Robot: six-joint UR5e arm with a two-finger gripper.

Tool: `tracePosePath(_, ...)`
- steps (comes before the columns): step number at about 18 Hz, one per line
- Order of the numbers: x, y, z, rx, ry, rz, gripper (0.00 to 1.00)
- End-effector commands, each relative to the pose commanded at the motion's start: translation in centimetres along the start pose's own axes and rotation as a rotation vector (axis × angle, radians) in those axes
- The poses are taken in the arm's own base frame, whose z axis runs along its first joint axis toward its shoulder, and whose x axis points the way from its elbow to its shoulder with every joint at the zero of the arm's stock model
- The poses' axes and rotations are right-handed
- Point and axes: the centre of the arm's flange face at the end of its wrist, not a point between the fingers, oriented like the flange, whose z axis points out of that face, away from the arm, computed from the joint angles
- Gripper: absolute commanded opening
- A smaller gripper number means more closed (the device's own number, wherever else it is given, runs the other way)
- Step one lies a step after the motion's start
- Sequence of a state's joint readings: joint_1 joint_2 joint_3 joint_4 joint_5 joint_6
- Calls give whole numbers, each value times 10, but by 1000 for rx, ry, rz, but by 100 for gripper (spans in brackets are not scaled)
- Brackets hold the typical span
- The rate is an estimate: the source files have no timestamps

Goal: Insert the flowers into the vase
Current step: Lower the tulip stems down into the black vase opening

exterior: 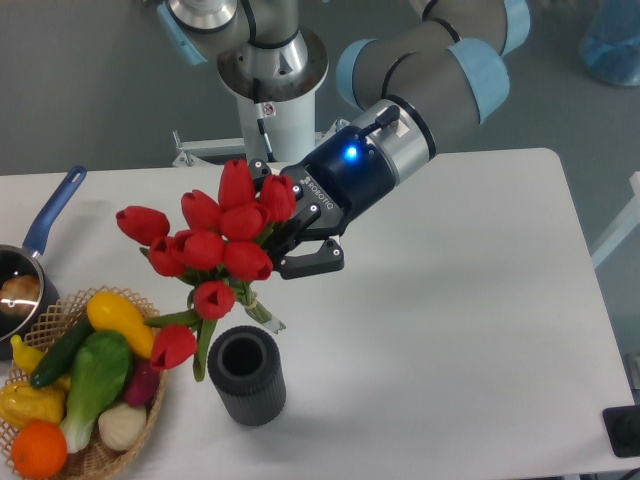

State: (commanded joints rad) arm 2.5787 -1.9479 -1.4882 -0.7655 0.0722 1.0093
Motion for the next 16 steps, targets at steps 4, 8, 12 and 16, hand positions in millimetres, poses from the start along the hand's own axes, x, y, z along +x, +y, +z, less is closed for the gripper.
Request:
tracePosePath(4,-4,12,19,15,41,-18,0)
tracePosePath(8,0,11,20,57,69,-27,0)
tracePosePath(12,3,22,24,56,74,-51,0)
tracePosePath(16,4,35,22,56,72,-63,0)
